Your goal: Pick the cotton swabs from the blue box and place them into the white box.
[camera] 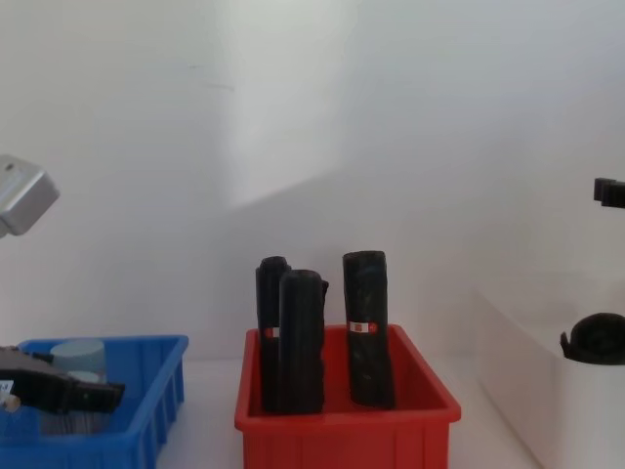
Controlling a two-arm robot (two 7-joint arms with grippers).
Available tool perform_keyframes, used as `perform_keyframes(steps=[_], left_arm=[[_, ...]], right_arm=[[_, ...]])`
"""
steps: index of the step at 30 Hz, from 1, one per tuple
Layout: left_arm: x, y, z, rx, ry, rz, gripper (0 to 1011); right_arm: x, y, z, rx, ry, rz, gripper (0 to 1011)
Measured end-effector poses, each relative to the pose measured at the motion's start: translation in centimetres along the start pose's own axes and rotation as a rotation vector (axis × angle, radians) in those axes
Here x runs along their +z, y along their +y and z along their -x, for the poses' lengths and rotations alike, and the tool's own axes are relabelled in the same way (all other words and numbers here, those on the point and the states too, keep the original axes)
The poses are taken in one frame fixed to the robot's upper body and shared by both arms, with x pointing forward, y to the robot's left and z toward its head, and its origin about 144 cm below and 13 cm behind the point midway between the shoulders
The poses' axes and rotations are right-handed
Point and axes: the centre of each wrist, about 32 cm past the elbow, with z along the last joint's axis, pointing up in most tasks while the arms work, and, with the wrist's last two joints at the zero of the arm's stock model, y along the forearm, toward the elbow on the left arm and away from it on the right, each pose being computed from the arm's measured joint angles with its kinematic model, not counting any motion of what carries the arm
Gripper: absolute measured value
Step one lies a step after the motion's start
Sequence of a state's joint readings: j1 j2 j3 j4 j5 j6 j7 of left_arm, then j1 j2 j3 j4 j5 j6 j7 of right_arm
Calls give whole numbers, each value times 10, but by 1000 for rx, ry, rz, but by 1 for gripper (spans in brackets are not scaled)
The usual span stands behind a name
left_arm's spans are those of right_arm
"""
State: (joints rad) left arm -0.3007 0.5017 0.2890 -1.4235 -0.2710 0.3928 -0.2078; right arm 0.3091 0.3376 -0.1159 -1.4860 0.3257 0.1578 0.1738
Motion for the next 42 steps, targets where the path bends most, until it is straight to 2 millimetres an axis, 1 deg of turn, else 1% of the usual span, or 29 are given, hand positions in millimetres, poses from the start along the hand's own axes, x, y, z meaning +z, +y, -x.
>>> perform_keyframes(steps=[42], left_arm=[[-6,-4,2,15,7,-35,1000]], right_arm=[[0,0,0,0,0,0,1002]])
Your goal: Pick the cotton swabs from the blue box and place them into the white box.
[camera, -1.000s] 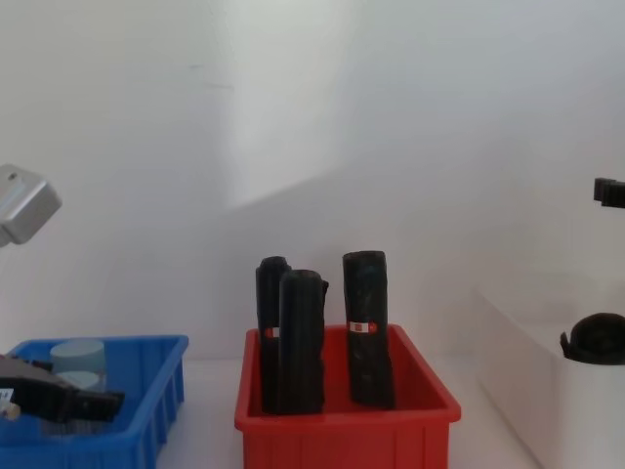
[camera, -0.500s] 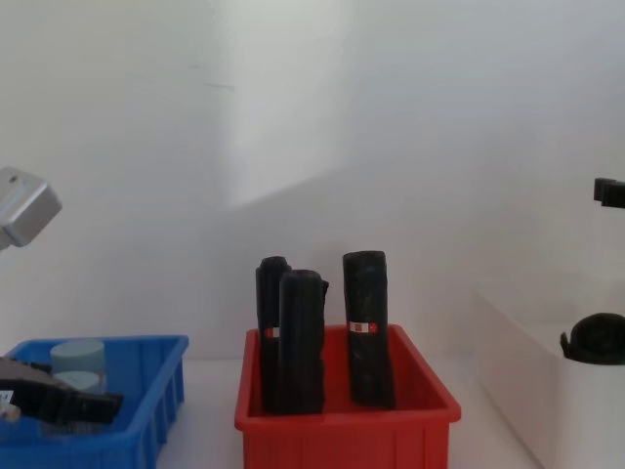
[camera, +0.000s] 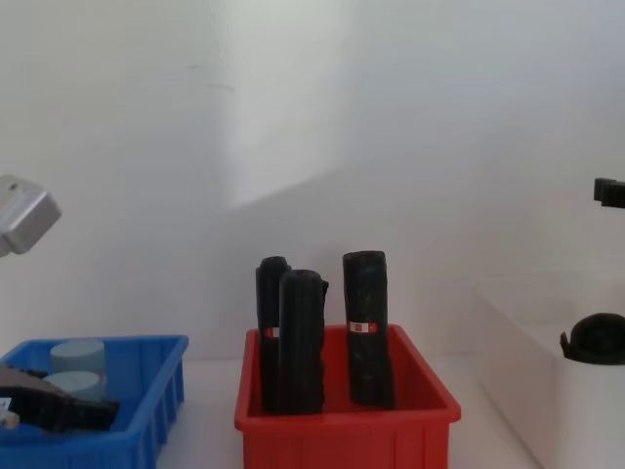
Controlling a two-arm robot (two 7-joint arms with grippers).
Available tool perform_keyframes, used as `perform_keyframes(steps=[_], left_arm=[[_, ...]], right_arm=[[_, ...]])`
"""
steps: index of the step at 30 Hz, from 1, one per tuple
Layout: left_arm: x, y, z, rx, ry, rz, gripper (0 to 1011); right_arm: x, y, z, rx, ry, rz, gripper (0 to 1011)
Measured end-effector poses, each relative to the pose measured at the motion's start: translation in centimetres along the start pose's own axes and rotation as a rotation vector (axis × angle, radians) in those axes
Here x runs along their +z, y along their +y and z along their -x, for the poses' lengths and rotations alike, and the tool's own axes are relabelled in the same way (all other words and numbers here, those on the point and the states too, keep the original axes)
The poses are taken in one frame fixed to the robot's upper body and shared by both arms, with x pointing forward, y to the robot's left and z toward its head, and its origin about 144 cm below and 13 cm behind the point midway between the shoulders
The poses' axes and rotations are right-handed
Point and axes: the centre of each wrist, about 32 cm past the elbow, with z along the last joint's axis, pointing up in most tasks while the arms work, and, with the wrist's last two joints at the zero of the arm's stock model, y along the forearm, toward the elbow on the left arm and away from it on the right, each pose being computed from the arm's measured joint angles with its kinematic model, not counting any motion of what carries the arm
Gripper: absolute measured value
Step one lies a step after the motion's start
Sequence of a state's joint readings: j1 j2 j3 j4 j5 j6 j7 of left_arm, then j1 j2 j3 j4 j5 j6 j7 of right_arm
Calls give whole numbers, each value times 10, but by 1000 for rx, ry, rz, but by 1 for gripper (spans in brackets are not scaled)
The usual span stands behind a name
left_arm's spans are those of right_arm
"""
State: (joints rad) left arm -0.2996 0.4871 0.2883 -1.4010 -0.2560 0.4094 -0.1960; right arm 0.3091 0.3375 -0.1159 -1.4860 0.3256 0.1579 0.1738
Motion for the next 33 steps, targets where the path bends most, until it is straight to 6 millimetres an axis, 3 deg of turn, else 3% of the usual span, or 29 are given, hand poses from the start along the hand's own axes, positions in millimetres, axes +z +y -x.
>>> perform_keyframes(steps=[7,12,18,33], left_arm=[[-1,0,1,4,2,-3,979],[-1,0,1,6,3,-4,886],[-2,0,1,7,3,-5,697],[-2,0,1,8,4,-4,689]], right_arm=[[0,0,0,0,0,0,1002],[0,0,0,0,0,0,1002],[0,0,0,0,0,0,1002],[0,0,0,0,0,0,1002]])
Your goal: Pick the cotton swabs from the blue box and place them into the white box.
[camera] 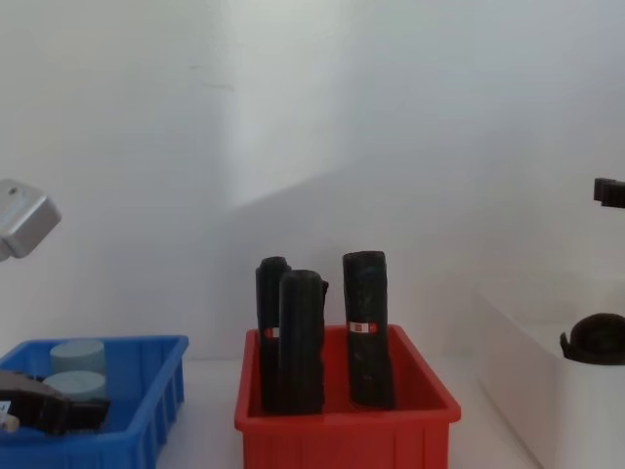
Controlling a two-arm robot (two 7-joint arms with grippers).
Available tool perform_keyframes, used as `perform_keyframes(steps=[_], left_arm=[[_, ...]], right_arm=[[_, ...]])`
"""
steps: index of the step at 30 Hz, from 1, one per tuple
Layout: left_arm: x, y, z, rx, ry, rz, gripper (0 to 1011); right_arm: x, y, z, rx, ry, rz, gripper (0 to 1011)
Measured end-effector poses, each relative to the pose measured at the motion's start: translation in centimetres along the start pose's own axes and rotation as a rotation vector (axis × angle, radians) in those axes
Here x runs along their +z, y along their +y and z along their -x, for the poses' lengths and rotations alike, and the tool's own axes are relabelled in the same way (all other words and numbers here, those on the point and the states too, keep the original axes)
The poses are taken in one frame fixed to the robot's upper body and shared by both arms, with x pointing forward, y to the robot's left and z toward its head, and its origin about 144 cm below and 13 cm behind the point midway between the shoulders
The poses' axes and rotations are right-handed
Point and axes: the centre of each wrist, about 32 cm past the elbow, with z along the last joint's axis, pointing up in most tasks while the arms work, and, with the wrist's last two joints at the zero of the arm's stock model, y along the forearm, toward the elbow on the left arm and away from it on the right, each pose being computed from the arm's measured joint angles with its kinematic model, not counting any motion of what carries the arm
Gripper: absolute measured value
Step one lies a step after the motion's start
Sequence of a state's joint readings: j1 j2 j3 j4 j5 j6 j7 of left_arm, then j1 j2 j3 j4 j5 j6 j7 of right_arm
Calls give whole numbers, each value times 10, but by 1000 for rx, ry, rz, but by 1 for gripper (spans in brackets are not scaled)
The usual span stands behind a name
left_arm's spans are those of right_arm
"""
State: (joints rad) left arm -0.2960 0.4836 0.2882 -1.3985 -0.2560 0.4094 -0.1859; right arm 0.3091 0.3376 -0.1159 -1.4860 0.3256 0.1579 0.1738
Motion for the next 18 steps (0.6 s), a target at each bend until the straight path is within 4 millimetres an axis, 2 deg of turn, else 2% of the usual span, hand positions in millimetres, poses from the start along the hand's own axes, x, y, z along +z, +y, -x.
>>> perform_keyframes(steps=[9,18], left_arm=[[5,3,0,10,0,51,689],[21,9,-1,29,13,162,689]], right_arm=[[0,0,0,0,0,0,1002],[0,0,0,0,0,0,1002]])
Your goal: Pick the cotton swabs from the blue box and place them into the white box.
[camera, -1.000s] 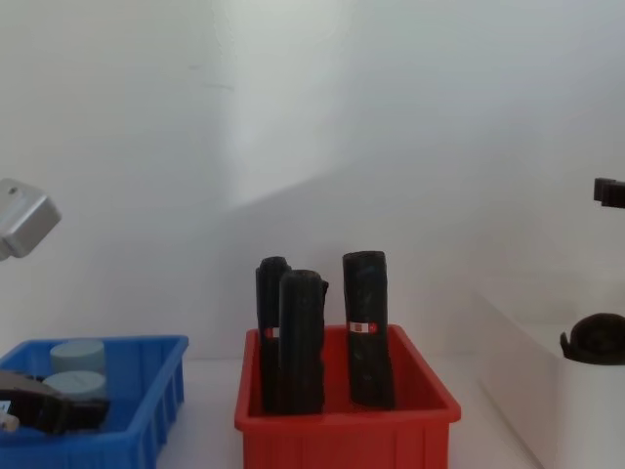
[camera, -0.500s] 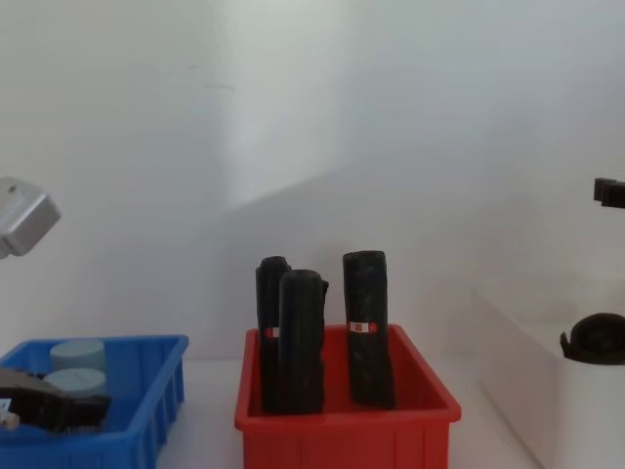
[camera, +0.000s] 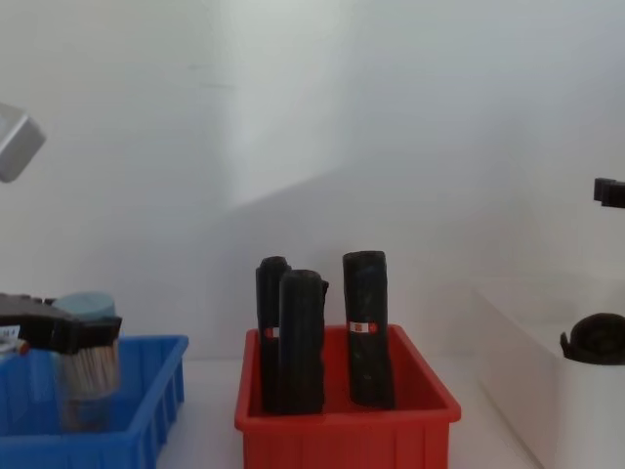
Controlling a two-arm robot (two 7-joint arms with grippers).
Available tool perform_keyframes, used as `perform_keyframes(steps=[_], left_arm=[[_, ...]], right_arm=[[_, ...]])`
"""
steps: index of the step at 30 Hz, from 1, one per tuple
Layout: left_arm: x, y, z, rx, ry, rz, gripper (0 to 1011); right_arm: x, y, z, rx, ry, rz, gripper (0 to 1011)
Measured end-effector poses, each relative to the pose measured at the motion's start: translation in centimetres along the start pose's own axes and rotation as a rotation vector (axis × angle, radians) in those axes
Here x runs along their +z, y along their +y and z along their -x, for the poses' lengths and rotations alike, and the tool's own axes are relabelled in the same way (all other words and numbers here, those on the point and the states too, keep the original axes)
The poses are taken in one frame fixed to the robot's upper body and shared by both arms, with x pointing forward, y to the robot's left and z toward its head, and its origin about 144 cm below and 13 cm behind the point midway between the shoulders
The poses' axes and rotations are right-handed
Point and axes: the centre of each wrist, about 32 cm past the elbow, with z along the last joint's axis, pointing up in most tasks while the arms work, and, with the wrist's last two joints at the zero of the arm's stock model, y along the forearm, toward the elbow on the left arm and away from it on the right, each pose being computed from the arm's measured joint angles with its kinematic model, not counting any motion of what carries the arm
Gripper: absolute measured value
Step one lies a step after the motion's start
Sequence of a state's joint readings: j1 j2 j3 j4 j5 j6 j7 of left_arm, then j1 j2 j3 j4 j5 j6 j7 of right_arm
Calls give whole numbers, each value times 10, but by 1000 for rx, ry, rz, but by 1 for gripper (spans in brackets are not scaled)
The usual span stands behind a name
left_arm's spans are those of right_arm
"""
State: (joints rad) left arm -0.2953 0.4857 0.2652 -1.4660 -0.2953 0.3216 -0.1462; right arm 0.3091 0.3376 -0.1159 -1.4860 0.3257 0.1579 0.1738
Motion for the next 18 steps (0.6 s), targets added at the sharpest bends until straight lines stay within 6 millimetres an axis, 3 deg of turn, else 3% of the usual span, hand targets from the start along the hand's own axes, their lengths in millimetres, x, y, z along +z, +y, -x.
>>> perform_keyframes(steps=[18], left_arm=[[43,4,1,-108,79,301,689]], right_arm=[[1,1,1,20,-2,-6,1002]])
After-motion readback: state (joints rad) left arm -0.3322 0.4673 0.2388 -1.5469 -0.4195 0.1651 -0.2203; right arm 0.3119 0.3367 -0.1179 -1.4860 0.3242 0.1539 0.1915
